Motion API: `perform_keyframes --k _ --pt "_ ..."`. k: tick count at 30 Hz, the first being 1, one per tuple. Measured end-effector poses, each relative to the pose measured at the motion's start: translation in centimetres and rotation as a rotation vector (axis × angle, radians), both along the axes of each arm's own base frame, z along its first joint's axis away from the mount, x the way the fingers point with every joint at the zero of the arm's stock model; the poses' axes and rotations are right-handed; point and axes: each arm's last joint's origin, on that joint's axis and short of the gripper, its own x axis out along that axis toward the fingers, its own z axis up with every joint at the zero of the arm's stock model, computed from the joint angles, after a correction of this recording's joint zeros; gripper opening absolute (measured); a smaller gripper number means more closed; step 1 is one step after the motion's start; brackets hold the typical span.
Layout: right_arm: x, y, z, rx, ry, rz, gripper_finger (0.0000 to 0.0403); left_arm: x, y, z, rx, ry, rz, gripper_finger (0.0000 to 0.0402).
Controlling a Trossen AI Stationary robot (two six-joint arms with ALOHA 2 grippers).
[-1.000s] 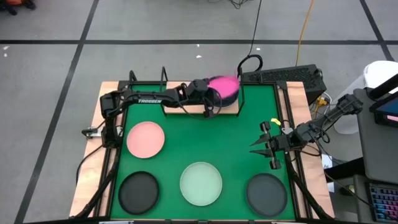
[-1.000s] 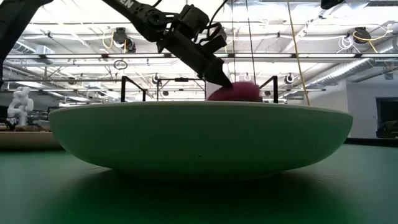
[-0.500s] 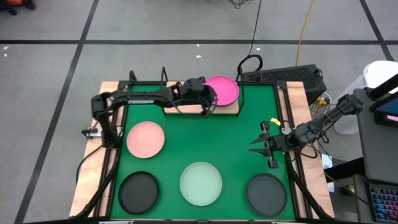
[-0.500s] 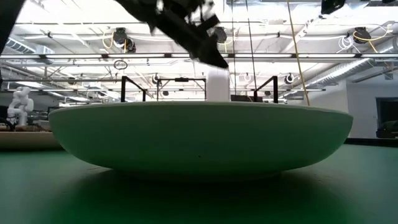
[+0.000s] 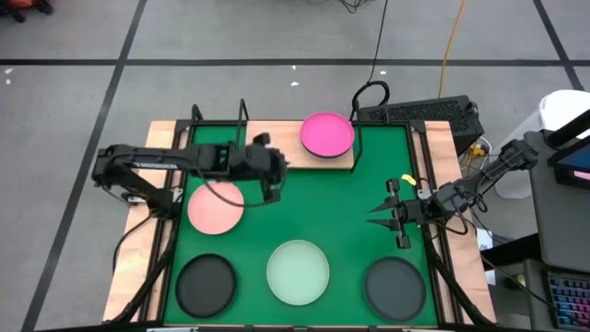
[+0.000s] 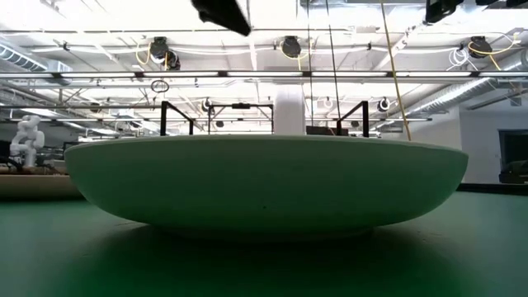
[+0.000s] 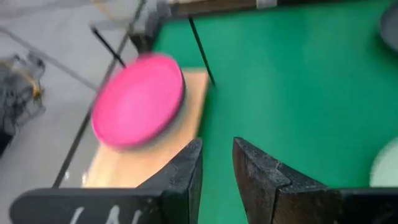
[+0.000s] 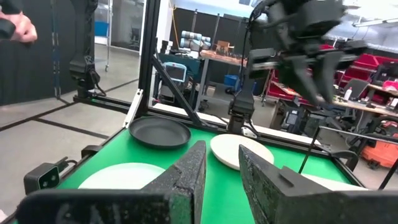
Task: Place and stack plates onto a shelf
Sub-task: Stack the green plate on top of the pink plate on the shelf
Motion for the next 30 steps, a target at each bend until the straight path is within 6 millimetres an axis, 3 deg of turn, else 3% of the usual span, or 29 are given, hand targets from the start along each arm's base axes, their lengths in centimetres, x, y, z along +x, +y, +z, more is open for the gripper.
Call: perform_keyframes --k 6,10,17,21,30 --pt "0.0 0.0 0.0 0.020 0.003 0.001 0.0080 -1.7 -3.4 -2.6 -0.059 0.165 0.056 0.0094" --pt "0.0 0.0 0.0 0.021 0.003 0.002 0.0080 -2.2 -5.3 -3.9 -0.084 0.185 0.058 0.0094" --pt "0.0 0.0 -0.1 0.029 0.012 0.002 0.0080 -4.1 -6.7 -5.1 -0.058 0.165 0.097 0.0094" --pt "0.2 0.1 -0.4 0.058 0.045 -0.001 0.0080 -5.3 -6.5 -6.1 0.022 0.049 0.173 0.0094" --pt "1.3 0.4 -1.0 0.064 0.057 -0.108 0.0080 -6.9 -6.0 -8.8 0.029 -0.399 0.097 0.0094"
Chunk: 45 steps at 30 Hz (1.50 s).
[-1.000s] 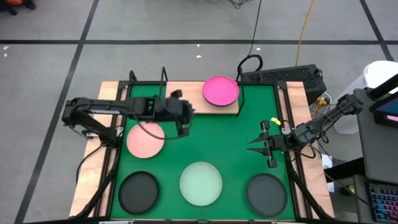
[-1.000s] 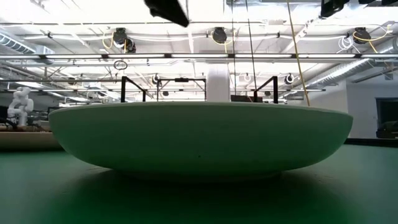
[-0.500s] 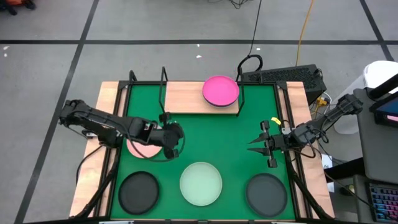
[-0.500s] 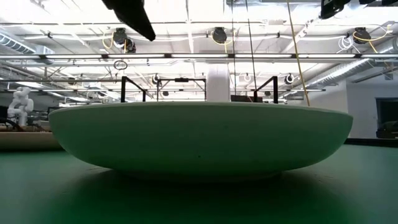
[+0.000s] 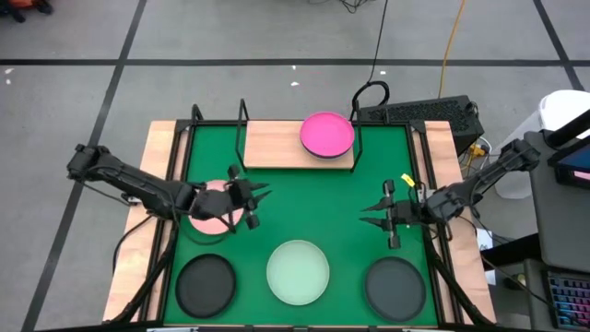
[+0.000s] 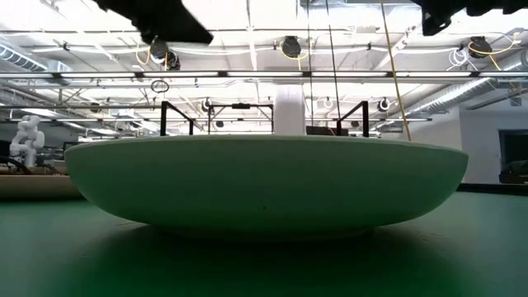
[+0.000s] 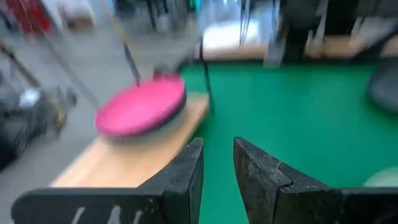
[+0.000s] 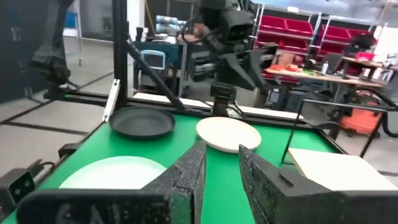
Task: Place and stack plates onto a shelf
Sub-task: Stack the green plate on top of the pink plate on the shelf
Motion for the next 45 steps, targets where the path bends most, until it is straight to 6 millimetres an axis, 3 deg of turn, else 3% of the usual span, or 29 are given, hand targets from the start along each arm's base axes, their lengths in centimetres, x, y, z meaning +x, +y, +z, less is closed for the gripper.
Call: perform_keyframes --k 5,10,19,28,31,37,45 --pt "0.8 0.3 -0.5 -0.002 0.013 0.018 0.0080 -0.6 0.2 -0.4 0.116 -0.232 -0.044 0.0094" --pt "2.5 0.3 -0.8 0.035 0.113 0.009 0.0080 -1.5 0.7 -1.1 0.184 -0.357 -0.031 0.0094" --pt "7.4 0.1 -1.2 0.141 0.326 0.105 0.0080 -2.0 1.5 -2.6 0.140 -0.355 -0.005 0.0094" --pt "10.9 -0.6 -6.3 0.400 0.587 0.135 0.0080 -2.0 1.5 -2.6 0.187 -0.333 -0.009 0.0094" --pt "12.0 -0.3 -7.7 0.467 0.595 0.170 0.0080 -2.0 1.6 -2.6 0.191 -0.332 -0.006 0.0094" --pt "13.4 -0.2 -9.9 0.586 0.618 0.187 0.0080 -2.0 1.6 -2.5 0.190 -0.334 -0.005 0.0094" --pt "15.7 -0.2 -11.3 0.586 0.672 0.156 0.0080 -2.0 1.6 -2.5 0.190 -0.334 -0.004 0.0094"
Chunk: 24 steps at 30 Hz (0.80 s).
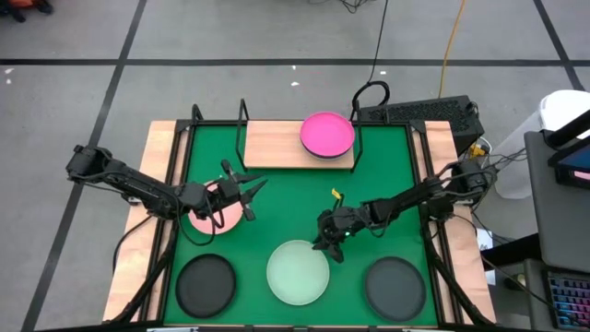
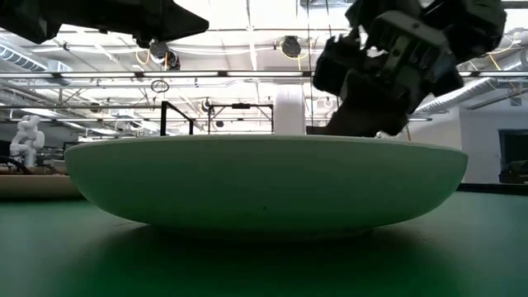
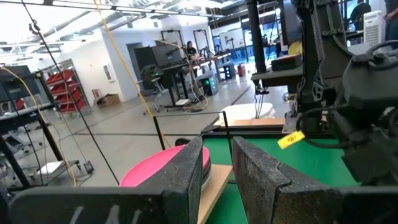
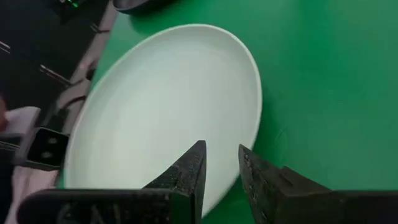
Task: Place and stack plates onto a shelf
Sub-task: Stack the green plate on top of the pink plate on the shelf
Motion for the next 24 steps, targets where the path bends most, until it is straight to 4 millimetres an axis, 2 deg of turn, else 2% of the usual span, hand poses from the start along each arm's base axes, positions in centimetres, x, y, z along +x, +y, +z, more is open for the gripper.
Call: perform_keyframes --k 6,13,18,24 --pt "1.7 -0.5 -0.4 -0.058 0.078 0.005 0.0101 0.0 0.0 0.0 -0.007 -0.003 0.000 0.0094" --pt "2.0 -1.0 -0.4 -0.107 0.108 -0.006 0.0161 0.0 0.0 0.0 -0.008 -0.003 0.000 0.0094" --pt "2.1 -1.4 -0.4 -0.111 0.106 -0.011 0.0186 0.0 0.0 0.0 -0.002 0.002 0.001 0.0094" --pt "1.9 -1.8 1.2 -0.136 0.042 0.007 0.0192 0.0 0.0 -0.1 -0.001 0.005 0.001 0.0094"
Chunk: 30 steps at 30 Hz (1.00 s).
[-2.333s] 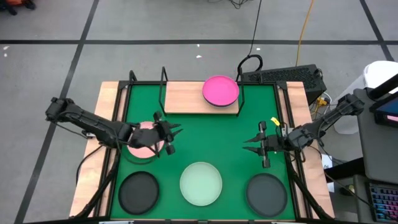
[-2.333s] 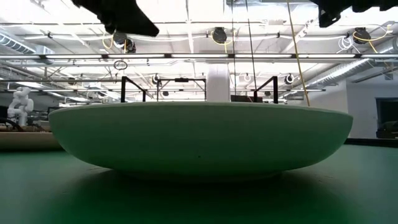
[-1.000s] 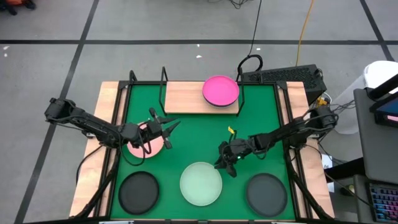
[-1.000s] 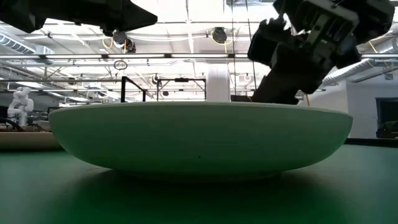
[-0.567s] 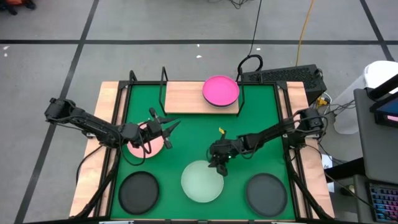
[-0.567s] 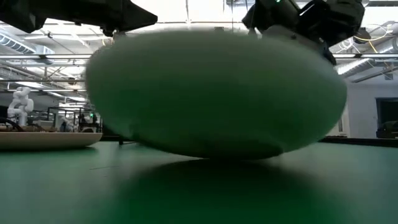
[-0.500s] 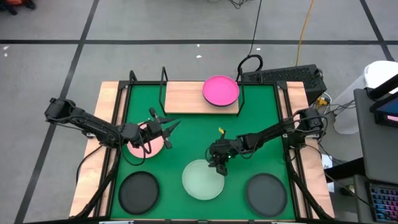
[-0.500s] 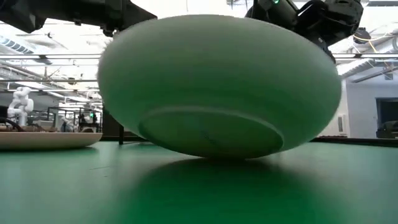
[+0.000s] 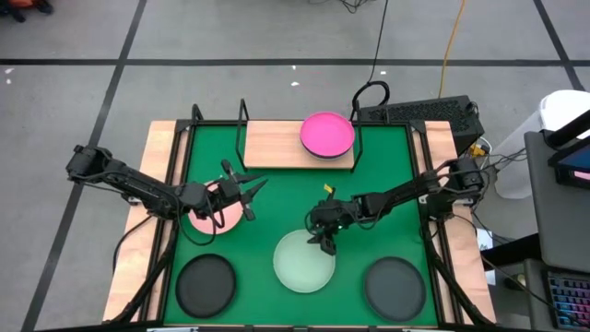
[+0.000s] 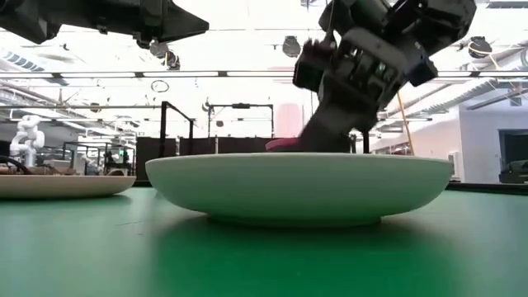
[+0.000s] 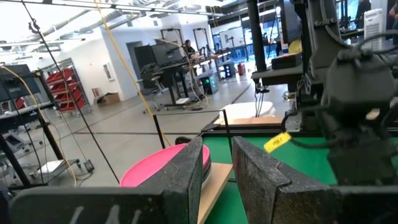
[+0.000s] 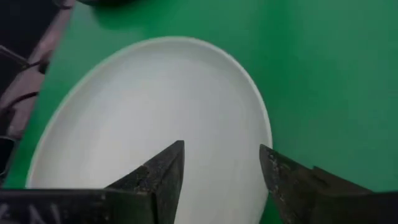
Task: Place and stack plates onto a shelf
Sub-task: Stack the green plate on top of the pink plate on the shelf
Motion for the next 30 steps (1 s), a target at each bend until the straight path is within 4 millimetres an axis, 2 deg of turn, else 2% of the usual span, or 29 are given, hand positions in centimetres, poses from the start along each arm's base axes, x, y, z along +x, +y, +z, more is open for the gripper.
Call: perform_keyframes --k 7,16,30 --pt "-0.4 -0.2 2.3 -0.036 -0.085 0.014 0.0192 0.0 0.1 0.0 0.000 0.001 0.004 0.0094" --pt "-0.4 -0.3 0.2 -0.060 0.020 -0.029 0.0192 0.1 0.3 -0.1 -0.012 0.001 0.010 0.0094" --pt "-0.3 -0.3 -1.0 -0.065 0.060 -0.033 0.0192 0.1 0.4 -0.1 -0.022 0.001 0.014 0.0094"
